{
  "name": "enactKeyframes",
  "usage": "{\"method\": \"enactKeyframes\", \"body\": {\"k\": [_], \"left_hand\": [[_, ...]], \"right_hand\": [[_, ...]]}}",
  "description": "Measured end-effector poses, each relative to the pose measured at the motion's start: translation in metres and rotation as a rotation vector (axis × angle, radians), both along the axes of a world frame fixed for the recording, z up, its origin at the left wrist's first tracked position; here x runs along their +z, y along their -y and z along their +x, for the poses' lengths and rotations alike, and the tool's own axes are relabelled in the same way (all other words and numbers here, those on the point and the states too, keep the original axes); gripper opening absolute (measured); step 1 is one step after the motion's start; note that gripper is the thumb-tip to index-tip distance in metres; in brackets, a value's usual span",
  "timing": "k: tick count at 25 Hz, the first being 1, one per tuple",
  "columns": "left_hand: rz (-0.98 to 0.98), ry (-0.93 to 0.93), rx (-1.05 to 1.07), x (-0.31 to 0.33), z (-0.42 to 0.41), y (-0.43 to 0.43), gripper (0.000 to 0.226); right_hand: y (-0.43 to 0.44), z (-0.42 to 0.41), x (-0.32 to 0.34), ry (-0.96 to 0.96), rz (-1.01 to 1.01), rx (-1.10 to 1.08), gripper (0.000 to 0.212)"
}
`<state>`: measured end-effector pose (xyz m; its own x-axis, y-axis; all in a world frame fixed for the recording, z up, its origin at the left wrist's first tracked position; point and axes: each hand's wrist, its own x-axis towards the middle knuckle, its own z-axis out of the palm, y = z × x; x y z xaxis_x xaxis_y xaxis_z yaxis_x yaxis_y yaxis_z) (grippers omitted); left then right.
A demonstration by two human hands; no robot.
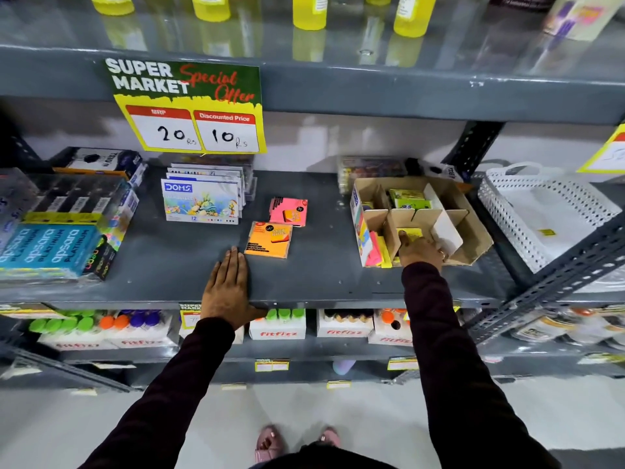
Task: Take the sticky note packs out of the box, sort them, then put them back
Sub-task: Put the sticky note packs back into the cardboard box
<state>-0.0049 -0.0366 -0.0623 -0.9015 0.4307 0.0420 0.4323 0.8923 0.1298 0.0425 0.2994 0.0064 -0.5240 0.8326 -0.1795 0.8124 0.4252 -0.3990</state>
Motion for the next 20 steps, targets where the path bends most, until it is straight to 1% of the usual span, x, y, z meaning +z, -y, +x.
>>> {"method": "enactKeyframes", "body": {"k": [3, 4, 6, 8, 9, 10, 12, 13, 15, 18, 20], "left_hand": [[0.001, 0.01, 0.005, 0.001, 0.0, 0.0, 0.13], [0.006, 0.011, 0.005, 0.0, -0.001, 0.0, 0.13], [0.016, 0.014, 0.009, 0.001, -0.001, 0.0, 0.13], [0.016, 0.021, 0.009, 0.002, 0.0, 0.0, 0.13], [0.018, 0.02, 0.01, 0.003, 0.0, -0.001, 0.13], [0.019, 0.019, 0.012, 0.004, 0.001, -0.001, 0.13], [0.017, 0.027, 0.021, 0.006, 0.002, -0.002, 0.128], [0.015, 0.03, 0.027, 0.007, 0.002, -0.001, 0.127], [0.008, 0.032, 0.035, 0.007, 0.002, -0.001, 0.126], [0.002, 0.03, 0.032, 0.006, 0.001, -0.002, 0.126], [0.004, 0.026, 0.03, 0.004, 0.001, -0.001, 0.126]], "right_hand": [[0.025, -0.006, 0.028, -0.147, 0.182, 0.104, 0.053], [0.04, -0.011, 0.036, -0.185, 0.233, 0.172, 0.054], [0.08, -0.025, 0.044, -0.22, 0.269, 0.36, 0.062], [0.123, -0.042, 0.037, -0.182, 0.227, 0.635, 0.052], [0.143, -0.048, 0.031, -0.153, 0.19, 0.786, 0.052], [0.157, -0.056, 0.022, -0.1, 0.153, 0.927, 0.058], [0.167, -0.075, 0.013, 0.028, 0.141, 1.116, 0.076], [0.166, -0.083, 0.009, 0.084, 0.156, 1.172, 0.082], [0.159, -0.097, 0.004, 0.159, 0.219, 1.243, 0.087], [0.155, -0.106, 0.001, 0.15, 0.308, 1.299, 0.091], [0.156, -0.107, 0.0, 0.157, 0.323, 1.273, 0.096]]}}
